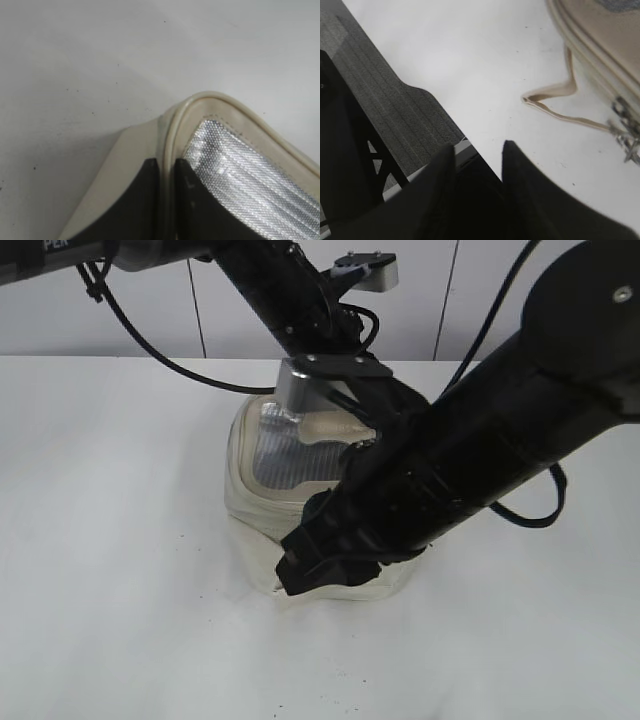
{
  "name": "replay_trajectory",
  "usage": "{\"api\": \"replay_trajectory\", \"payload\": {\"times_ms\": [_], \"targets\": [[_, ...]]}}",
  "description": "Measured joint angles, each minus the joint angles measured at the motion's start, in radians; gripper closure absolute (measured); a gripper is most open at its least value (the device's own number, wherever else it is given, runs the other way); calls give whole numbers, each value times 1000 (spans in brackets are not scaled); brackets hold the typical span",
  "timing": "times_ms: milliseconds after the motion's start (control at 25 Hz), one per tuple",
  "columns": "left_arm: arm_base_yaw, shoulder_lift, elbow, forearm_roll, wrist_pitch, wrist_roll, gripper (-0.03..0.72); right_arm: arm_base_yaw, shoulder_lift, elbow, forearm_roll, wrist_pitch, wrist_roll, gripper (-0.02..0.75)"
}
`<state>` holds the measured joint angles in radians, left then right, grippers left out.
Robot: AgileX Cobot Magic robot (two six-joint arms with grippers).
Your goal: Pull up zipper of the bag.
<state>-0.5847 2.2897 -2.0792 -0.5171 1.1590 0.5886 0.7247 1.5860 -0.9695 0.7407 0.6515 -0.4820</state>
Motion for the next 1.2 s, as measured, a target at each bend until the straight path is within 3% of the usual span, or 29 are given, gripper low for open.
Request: {"api": "replay_trajectory", "payload": {"times_ms": [160, 280, 440, 760, 1000, 1200], "targets": [[1, -28, 3, 25, 8, -9, 513, -25, -82, -1, -203, 24, 206, 234], [2, -69, 6, 58, 13, -66, 431, -76, -158, -1, -375, 46, 322, 118], [6, -153, 7, 151, 45, -178, 400, -195, -240, -2, -534, 122, 413, 121], [7, -339, 11, 529, 61, -449, 393, -423, -411, -2, -756, 349, 534, 146], [8, -536, 97, 637, 61, -522, 394, -454, -612, 23, -841, 493, 580, 148], [8, -738, 299, 628, 61, -541, 394, -454, -846, 90, -839, 555, 583, 149]]}}
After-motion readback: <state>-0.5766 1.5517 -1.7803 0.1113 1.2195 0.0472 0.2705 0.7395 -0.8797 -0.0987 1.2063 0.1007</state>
